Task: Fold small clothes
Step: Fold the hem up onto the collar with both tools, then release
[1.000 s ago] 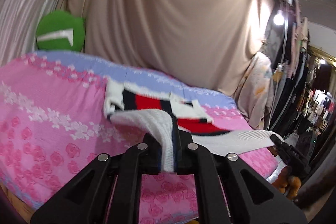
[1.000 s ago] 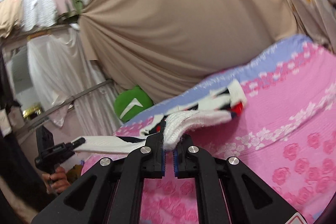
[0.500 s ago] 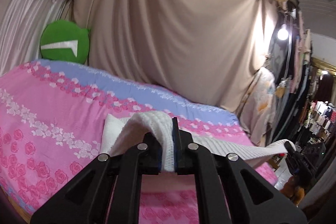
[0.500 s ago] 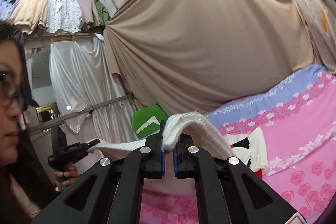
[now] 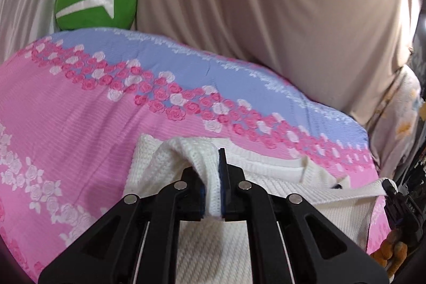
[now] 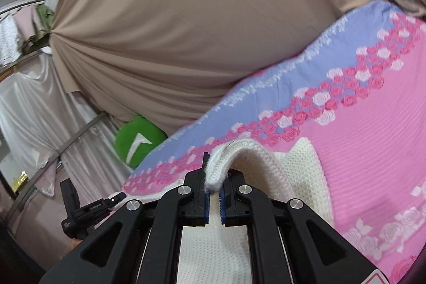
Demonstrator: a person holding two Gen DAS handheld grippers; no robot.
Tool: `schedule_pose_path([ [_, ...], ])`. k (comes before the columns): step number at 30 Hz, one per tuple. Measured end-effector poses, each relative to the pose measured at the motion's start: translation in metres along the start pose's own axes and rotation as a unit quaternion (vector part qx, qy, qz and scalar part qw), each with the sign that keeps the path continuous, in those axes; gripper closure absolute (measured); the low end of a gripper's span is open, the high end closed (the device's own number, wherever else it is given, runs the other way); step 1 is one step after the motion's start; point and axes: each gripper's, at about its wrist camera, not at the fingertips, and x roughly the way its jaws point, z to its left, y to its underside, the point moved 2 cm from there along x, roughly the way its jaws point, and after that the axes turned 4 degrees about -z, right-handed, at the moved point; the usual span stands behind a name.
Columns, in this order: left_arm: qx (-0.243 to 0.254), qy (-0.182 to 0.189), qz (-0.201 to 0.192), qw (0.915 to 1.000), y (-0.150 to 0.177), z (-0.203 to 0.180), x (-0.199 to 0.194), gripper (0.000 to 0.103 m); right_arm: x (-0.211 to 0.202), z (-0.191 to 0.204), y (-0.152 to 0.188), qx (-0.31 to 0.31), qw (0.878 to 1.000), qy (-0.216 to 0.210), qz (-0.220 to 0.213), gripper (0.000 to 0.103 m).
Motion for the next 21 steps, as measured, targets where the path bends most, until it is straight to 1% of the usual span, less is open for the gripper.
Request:
schedule_pose_path([
  [4, 0.001, -0.021, 0.025, 0.9995, 0.001, 0.005, 0.034, 0.096, 0.035, -0.02, -0.002, 0.012, 0.999, 0.022, 0.031, 0.098],
  [8, 0.007, -0.034, 0.042, 0.9985, 0.008, 0.01, 0.054, 0.096, 0.053, -0.034, 0.0, 0.02, 0.998, 0.034, 0.051, 0.098],
  [13, 0.013, -0.044, 0.058, 0.9973, 0.017, 0.015, 0.069, 0.096, 0.062, -0.04, 0.004, 0.017, 0.996, 0.05, 0.066, 0.098],
  [21, 0.044, -0.066, 0.053, 0.9955, 0.022, 0.009, 0.072, 0.094, 0.07, -0.041, 0.008, 0.011, 0.993, 0.083, 0.081, 0.098],
])
